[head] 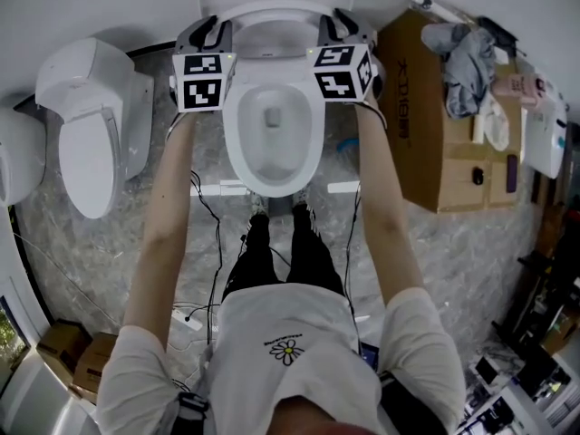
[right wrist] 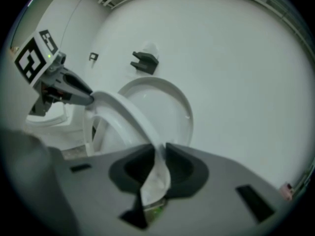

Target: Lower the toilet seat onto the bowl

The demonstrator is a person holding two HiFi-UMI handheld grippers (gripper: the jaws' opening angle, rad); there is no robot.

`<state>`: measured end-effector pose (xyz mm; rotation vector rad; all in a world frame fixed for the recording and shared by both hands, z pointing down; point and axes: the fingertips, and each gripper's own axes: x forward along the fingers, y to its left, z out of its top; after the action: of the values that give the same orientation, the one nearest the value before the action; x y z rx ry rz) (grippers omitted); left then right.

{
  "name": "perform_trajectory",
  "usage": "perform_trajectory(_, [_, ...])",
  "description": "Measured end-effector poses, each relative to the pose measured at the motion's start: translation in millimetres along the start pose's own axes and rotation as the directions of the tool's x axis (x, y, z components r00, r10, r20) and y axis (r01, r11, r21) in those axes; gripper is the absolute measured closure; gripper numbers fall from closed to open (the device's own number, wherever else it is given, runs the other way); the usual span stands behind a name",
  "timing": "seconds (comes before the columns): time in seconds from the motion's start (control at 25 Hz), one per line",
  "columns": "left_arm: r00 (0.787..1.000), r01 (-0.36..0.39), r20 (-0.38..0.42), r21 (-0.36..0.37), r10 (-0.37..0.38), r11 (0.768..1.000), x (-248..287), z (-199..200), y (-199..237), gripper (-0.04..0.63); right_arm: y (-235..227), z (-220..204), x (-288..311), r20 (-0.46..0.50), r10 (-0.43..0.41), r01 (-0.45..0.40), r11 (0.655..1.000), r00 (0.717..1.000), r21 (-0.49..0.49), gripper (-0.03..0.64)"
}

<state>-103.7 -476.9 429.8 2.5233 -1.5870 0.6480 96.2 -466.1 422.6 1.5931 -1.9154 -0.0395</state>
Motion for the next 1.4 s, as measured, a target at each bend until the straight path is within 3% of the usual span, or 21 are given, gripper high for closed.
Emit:
perform_trajectory(0.36, [0.999,0.050,-0.006,0.026,-0.050,0.998,-40,-20,-21,0.495,19,-21,-40,-0.048,0.014,-0.015,1.000,0.999,-0.022,0.529])
perform_trajectory(0.6, [0.998,0.060,-0.016,0.052,-0.059,0.997,-60,-30,-35,0.492,26,-36,-64,-0.027,0.035,-0.035,0.999,0.999,-0.027,0.525])
perform_trajectory(1.08, [0.995,-0.011,-0.094,0.076,0.018,0.997,-123,-92,-79,0.492,69,-93,-130,-0.054,0.138,-0.145,0.976,0.989,-0.161,0.511])
perform_trajectory(1.4, [0.988,-0.044,-0.142,0.094,0.058,0.995,-152,-142,-102,0.494,99,-134,-160,-0.046,0.171,-0.177,0.966,0.984,-0.190,0.497])
